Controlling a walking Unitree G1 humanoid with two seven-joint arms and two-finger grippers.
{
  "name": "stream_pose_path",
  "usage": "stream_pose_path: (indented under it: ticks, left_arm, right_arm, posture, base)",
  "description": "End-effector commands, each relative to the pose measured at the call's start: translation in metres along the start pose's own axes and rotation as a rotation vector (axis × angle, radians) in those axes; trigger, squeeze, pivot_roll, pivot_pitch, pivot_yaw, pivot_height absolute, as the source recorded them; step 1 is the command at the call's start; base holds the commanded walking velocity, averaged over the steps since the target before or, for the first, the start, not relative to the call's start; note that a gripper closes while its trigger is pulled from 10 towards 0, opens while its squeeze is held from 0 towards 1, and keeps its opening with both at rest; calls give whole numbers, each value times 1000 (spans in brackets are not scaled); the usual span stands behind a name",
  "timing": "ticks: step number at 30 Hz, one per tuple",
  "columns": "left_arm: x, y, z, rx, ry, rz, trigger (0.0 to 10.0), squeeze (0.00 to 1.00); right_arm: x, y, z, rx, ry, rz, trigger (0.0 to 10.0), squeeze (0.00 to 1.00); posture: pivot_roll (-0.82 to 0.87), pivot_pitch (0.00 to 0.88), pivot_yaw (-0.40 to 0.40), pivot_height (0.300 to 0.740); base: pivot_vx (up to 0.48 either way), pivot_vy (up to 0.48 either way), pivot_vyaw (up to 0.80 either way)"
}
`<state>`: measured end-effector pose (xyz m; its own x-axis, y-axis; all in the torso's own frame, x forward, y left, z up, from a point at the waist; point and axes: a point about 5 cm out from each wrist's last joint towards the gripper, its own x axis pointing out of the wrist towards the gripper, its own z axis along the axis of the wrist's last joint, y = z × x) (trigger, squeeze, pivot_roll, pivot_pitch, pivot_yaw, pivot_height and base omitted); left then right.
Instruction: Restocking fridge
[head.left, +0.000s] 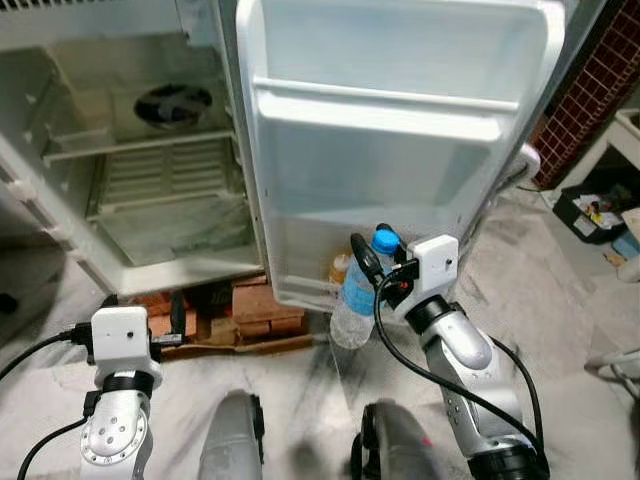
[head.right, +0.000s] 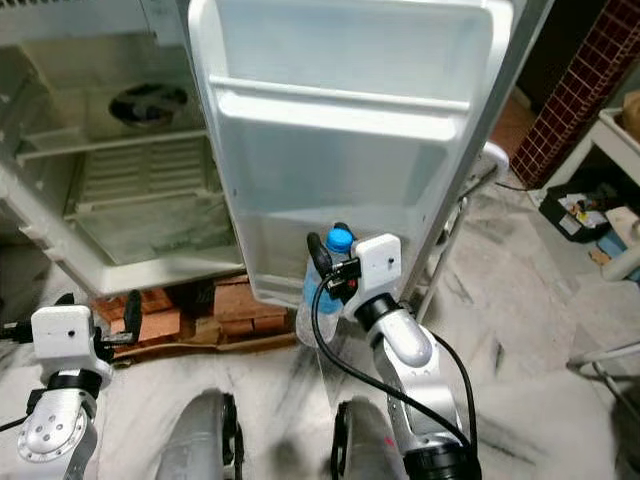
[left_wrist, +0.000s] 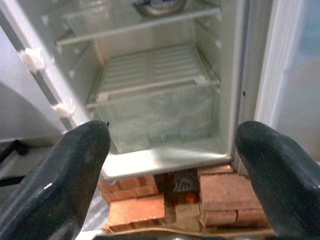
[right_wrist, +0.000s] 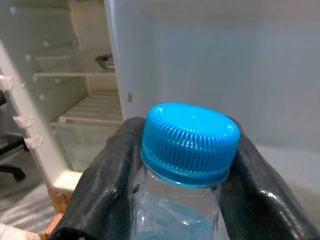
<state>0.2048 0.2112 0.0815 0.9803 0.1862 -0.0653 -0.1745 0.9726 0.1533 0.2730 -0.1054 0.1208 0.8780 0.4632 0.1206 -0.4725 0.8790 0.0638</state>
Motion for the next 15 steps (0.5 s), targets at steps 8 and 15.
stream_pose_path:
  ticks: [8, 15]
  left_arm:
    - [0, 1, -2, 13, 13, -6, 10000, 0]
    - [1, 3, -2, 19, 13, 18, 10000, 0]
  right_arm:
    - [2, 2, 5, 10, -37, 9, 10000, 0]
    - [4, 1, 4, 8, -26, 8, 10000, 0]
  posture:
    - [16, 130, 5, 575]
    - [20, 140, 4, 575]
  base:
    - [0, 0, 0]
    - [0, 0, 0]
